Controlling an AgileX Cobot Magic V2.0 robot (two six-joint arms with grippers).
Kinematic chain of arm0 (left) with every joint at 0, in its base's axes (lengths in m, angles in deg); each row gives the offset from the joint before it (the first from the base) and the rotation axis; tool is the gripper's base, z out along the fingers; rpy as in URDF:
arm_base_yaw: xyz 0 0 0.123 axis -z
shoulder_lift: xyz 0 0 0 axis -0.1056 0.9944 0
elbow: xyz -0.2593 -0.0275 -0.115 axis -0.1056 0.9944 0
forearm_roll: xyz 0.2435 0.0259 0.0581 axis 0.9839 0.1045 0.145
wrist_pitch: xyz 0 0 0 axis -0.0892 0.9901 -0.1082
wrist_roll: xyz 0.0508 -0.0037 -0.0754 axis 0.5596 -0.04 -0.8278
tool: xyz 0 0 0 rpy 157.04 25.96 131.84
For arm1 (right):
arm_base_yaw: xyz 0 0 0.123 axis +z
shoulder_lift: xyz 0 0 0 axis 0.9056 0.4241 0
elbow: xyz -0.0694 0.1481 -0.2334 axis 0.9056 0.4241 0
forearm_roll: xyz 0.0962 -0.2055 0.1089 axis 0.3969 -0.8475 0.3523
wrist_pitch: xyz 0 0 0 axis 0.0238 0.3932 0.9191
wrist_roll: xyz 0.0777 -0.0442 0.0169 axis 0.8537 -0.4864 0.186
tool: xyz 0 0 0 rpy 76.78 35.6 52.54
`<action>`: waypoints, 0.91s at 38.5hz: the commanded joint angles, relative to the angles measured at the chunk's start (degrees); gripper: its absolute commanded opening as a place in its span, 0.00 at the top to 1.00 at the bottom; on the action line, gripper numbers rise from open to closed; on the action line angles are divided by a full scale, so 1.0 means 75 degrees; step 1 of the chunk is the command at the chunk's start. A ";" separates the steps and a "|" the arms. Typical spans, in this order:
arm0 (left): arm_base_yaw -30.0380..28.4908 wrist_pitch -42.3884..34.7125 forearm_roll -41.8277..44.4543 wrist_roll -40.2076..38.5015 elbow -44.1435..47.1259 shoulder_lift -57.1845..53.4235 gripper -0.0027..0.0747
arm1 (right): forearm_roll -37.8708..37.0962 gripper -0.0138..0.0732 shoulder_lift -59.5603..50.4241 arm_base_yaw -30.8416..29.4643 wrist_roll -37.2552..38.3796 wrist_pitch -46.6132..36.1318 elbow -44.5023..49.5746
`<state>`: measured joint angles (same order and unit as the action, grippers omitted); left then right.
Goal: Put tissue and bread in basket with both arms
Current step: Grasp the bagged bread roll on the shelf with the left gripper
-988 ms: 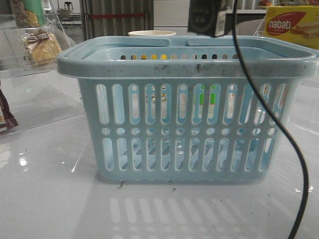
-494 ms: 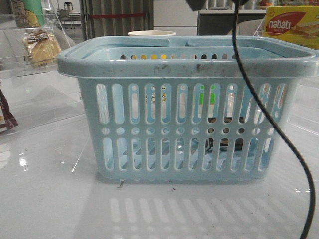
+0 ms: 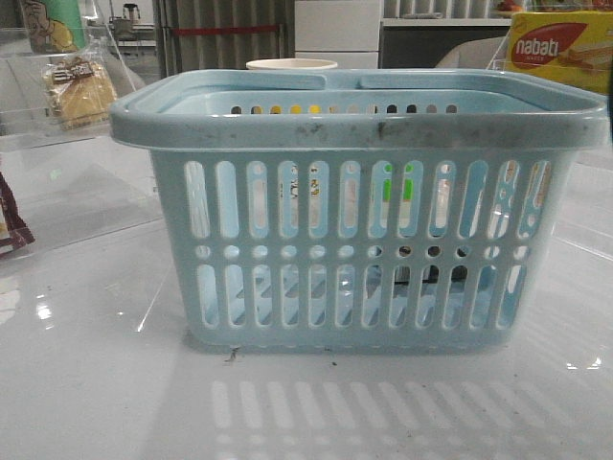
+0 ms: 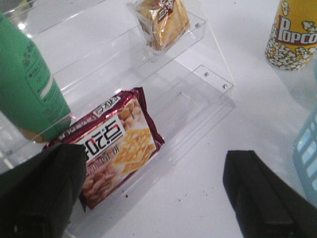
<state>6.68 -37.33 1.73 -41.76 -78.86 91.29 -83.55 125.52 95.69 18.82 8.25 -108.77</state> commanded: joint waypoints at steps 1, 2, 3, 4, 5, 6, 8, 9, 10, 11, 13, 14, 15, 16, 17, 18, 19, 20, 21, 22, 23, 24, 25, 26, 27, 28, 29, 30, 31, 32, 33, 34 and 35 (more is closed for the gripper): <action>0.0057 -0.0989 -0.0155 -0.0064 -0.0711 0.0719 0.17 | -0.0069 0.16 -0.0616 0.0001 -0.0055 -0.0508 0.0119; 0.0057 -0.1017 -0.0155 -0.0064 -0.0874 0.0971 0.17 | -0.0069 0.16 -0.0749 0.0001 -0.0028 -0.0508 0.0216; 0.0057 -0.1049 -0.0155 -0.0064 -0.1004 0.1168 0.17 | -0.0069 0.16 -0.0851 0.0001 -0.0013 -0.0508 0.0309; 0.0057 -0.1049 -0.0155 -0.0064 -0.1183 0.1432 0.17 | -0.0069 0.16 -0.0986 0.0001 -0.0013 -0.0508 0.0373; 0.0057 -0.1068 -0.0155 -0.0064 -0.1324 0.1627 0.17 | -0.0069 0.16 -0.1080 0.0001 -0.0013 -0.0508 0.0431; 0.0057 -0.1069 -0.0155 -0.0064 -0.1465 0.1826 0.17 | -0.0069 0.16 -0.1201 0.0001 -0.0013 -0.0508 0.0495; 0.0057 -0.1069 -0.0155 -0.0064 -0.1815 0.2283 0.17 | -0.0069 0.16 -0.1354 0.0001 -0.0013 -0.0471 0.0564; 0.0057 -0.1069 -0.0155 -0.0064 -0.2011 0.2540 0.17 | -0.0069 0.16 -0.1442 0.0001 -0.0013 -0.0451 0.0580; 0.0057 -0.1086 -0.0155 -0.0064 -0.2211 0.2731 0.17 | -0.0069 0.16 -0.1493 0.0001 -0.0013 -0.0444 0.0589; 0.0057 -0.1086 -0.0155 -0.0064 -0.2362 0.2974 0.17 | -0.0069 0.16 -0.1554 0.0001 -0.0013 -0.0437 0.0589; 0.0057 -0.1122 -0.0172 -0.0064 -0.2703 0.3395 0.17 | -0.0069 0.16 -0.1603 0.0001 -0.0013 -0.0425 0.0589; 0.0057 -0.1140 -0.0204 -0.0064 -0.2894 0.3623 0.17 | -0.0069 0.16 -0.1612 0.0001 -0.0013 -0.0425 0.0589; 0.0057 -0.1166 -0.0208 -0.0064 -0.3039 0.3792 0.17 | -0.0069 0.16 -0.1612 0.0001 -0.0013 -0.0425 0.0589; 0.0057 -0.1196 -0.0219 -0.0064 -0.3180 0.3959 0.17 | -0.0069 0.16 -0.1612 0.0001 -0.0013 -0.0425 0.0589; 0.0057 -0.1211 -0.0228 -0.0064 -0.3366 0.4174 0.17 | -0.0069 0.16 -0.1612 0.0001 -0.0013 -0.0425 0.0589; 0.0057 -0.1251 -0.0250 -0.0064 -0.3507 0.4332 0.17 | -0.0069 0.16 -0.1612 0.0001 -0.0013 -0.0425 0.0589; 0.0057 -0.1300 -0.0291 -0.0064 -0.3697 0.4538 0.17 | -0.0069 0.16 -0.1593 0.0001 -0.0013 -0.0425 0.0589; 0.0057 -0.1325 -0.0345 -0.0064 -0.3882 0.4692 0.17 | -0.0069 0.16 -0.1593 0.0001 -0.0013 -0.0425 0.0589; 0.0057 -0.1342 -0.0369 -0.0064 -0.4019 0.4886 0.17 | -0.0069 0.16 -0.1593 0.0001 -0.0013 -0.0425 0.0589; 0.0057 -0.1365 -0.0437 -0.0064 -0.4200 0.5073 0.17 | -0.0069 0.16 -0.1593 0.0001 -0.0013 -0.0425 0.0589; 0.0057 -0.1388 -0.0486 -0.0064 -0.4331 0.5211 0.17 | -0.0069 0.16 -0.1593 0.0001 -0.0013 -0.0425 0.0589; 0.0057 -0.1404 -0.0529 -0.0064 -0.4501 0.5389 0.17 | -0.0069 0.16 -0.1593 0.0001 -0.0013 -0.0425 0.0589; 0.0057 -0.1443 -0.0566 -0.0064 -0.4625 0.5516 0.17 | -0.0069 0.16 -0.1593 0.0001 -0.0013 -0.0425 0.0589; 0.0057 -0.1512 -0.0623 -0.0064 -0.4786 0.5684 0.17 | -0.0069 0.16 -0.1593 0.0001 -0.0013 -0.0425 0.0589; 0.0057 -0.1576 -0.0678 -0.0064 -0.4939 0.5806 0.17 | -0.0069 0.16 -0.1593 0.0001 -0.0013 -0.0425 0.0589; 0.0057 -0.1649 -0.0699 -0.0064 -0.5052 0.5961 0.17 | -0.0069 0.16 -0.1593 0.0001 -0.0013 -0.0425 0.0589; 0.0057 -0.1706 -0.0733 -0.0064 -0.5201 0.6112 0.17 | -0.0069 0.16 -0.1593 0.0001 -0.0013 -0.0425 0.0589; 0.0057 -0.1769 -0.0755 -0.0064 -0.5309 0.6223 0.17 | -0.0069 0.16 -0.1591 0.0001 -0.0013 -0.0418 0.0589; 0.0057 -0.1801 -0.0768 -0.0064 -0.5417 0.6327 0.17 | -0.0069 0.16 -0.1591 0.0001 -0.0013 -0.0418 0.0589; 0.0057 -0.1828 -0.0784 -0.0064 -0.5556 0.6463 0.17 | -0.0069 0.16 -0.1591 0.0001 -0.0013 -0.0418 0.0589; 0.0057 -0.1849 -0.0784 -0.0064 -0.5662 0.6563 0.17 | -0.0069 0.16 -0.1591 0.0001 -0.0013 -0.0418 0.0589; 0.0057 -0.1860 -0.0784 -0.0064 -0.5801 0.6694 0.17 | -0.0069 0.16 -0.1591 0.0001 -0.0013 -0.0418 0.0589; 0.0057 -0.1858 -0.0801 -0.0064 -0.5937 0.6785 0.18 | -0.0069 0.16 -0.1591 0.0001 -0.0013 -0.0418 0.0589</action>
<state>6.77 -46.42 -3.11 -41.76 -118.66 143.05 -83.55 114.13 95.69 18.82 8.71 -102.88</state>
